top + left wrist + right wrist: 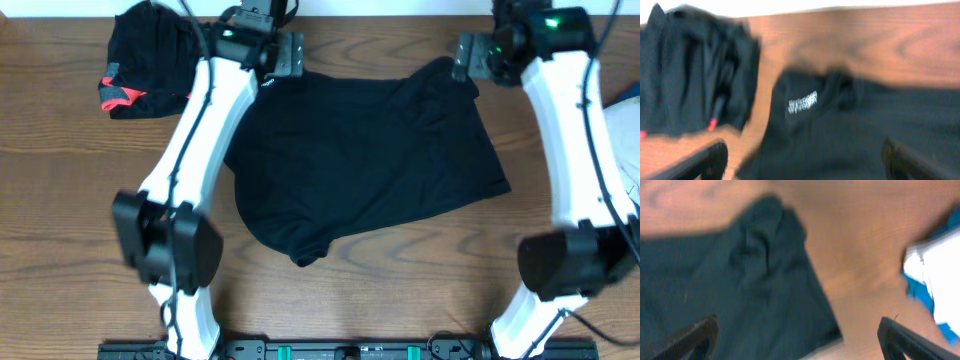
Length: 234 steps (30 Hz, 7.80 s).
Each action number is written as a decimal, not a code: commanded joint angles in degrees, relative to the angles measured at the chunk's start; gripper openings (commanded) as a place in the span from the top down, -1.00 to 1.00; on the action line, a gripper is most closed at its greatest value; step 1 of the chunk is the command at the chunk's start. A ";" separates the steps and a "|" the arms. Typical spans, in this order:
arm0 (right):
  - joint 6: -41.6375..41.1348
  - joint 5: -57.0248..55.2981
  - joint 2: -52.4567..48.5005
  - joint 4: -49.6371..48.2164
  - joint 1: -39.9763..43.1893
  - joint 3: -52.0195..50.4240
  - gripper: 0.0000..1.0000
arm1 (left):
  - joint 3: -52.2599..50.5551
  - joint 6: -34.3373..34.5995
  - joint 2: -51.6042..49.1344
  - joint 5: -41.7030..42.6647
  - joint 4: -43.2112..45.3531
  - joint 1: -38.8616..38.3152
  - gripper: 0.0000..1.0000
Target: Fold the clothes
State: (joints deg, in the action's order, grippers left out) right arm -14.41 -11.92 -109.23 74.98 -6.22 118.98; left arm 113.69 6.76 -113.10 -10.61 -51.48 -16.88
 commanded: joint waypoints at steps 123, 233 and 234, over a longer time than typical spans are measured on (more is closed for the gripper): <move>-1.79 13.27 2.45 -11.93 17.92 -34.36 -0.98 | -80.54 48.15 34.36 32.41 26.73 -10.58 0.13; -13.44 11.37 0.11 -33.38 18.99 -54.23 0.09 | -83.21 48.41 31.76 30.80 27.82 -10.58 -0.17; -13.44 11.37 0.11 -33.27 18.99 -54.23 0.14 | -83.21 48.41 31.76 30.99 27.80 -10.58 -0.17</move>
State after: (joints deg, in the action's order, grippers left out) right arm -27.09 -0.32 -108.18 41.41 12.23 65.17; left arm 32.42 55.48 -80.25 22.96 -23.55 -27.29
